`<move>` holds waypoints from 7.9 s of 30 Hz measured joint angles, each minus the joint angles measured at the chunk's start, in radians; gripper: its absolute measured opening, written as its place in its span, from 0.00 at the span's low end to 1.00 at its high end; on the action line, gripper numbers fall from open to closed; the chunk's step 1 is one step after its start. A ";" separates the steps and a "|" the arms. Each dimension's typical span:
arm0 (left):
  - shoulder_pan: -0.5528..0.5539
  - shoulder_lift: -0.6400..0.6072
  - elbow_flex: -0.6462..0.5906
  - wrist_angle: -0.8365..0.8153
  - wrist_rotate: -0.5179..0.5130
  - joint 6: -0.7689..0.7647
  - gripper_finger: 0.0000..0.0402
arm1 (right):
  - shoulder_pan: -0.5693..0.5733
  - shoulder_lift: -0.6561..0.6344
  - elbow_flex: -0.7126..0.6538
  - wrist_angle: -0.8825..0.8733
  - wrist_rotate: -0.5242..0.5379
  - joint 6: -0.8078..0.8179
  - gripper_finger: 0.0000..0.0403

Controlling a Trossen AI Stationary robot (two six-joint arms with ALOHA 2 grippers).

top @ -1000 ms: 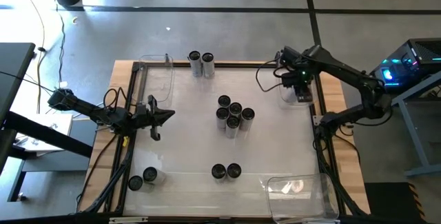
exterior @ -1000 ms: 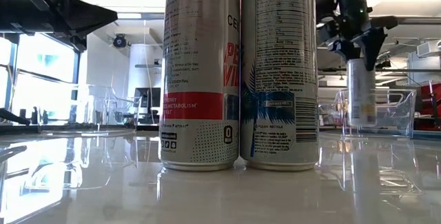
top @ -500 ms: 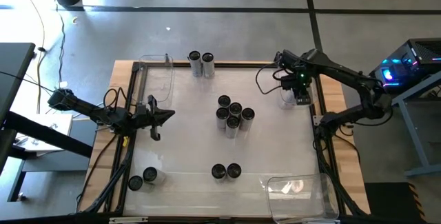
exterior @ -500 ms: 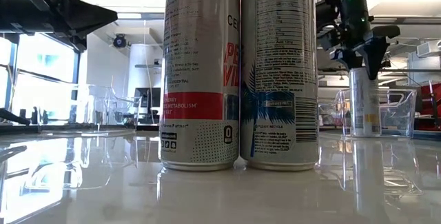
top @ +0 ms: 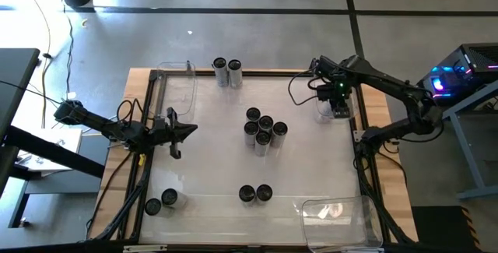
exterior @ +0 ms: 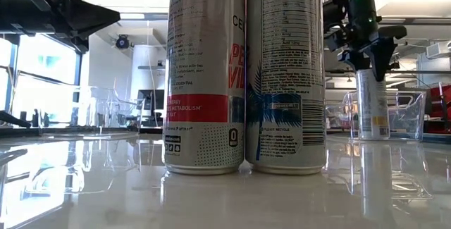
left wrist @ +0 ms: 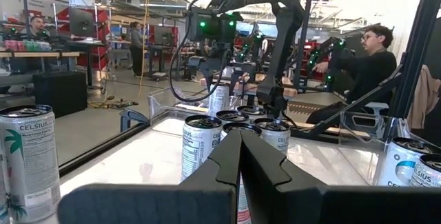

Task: Sort soda cans
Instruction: Put the yellow soda can into the top right transparent bin

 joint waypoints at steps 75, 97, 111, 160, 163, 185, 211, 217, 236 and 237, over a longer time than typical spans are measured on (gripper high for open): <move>0.000 0.000 0.000 -0.008 -0.011 -0.019 0.00 | 0.687 -0.130 -0.144 0.854 0.152 0.841 0.78; 0.000 0.000 0.000 -0.008 -0.012 -0.019 0.00 | 0.738 -0.116 -0.354 1.180 0.110 0.835 0.78; 0.000 0.000 0.000 -0.007 -0.012 -0.019 0.00 | 0.738 -0.117 -0.370 1.227 0.131 0.826 0.78; 0.000 0.000 0.000 -0.008 -0.016 -0.016 0.00 | 0.496 -0.292 -0.001 0.364 0.891 0.968 0.59; 0.000 0.000 0.000 -0.008 -0.016 -0.010 0.00 | 0.383 -0.314 -0.020 0.363 0.890 0.981 0.59; 0.000 0.000 0.000 -0.008 -0.016 0.000 0.00 | 0.179 -0.619 -0.340 0.212 0.546 1.381 0.59; 0.000 0.000 0.000 -0.008 -0.016 0.000 0.00 | 0.179 -0.701 -0.487 0.279 0.435 1.470 0.71; 0.000 0.000 0.000 -0.007 -0.016 0.000 0.00 | 0.180 -0.700 -0.464 0.271 0.413 1.467 0.72; 0.000 0.000 0.000 -0.007 -0.016 0.000 0.00 | 0.230 -0.701 -0.182 0.236 0.370 1.324 0.72; 0.000 0.000 0.000 -0.007 -0.016 0.000 0.00 | 0.246 -0.700 -0.182 0.272 0.341 1.303 0.72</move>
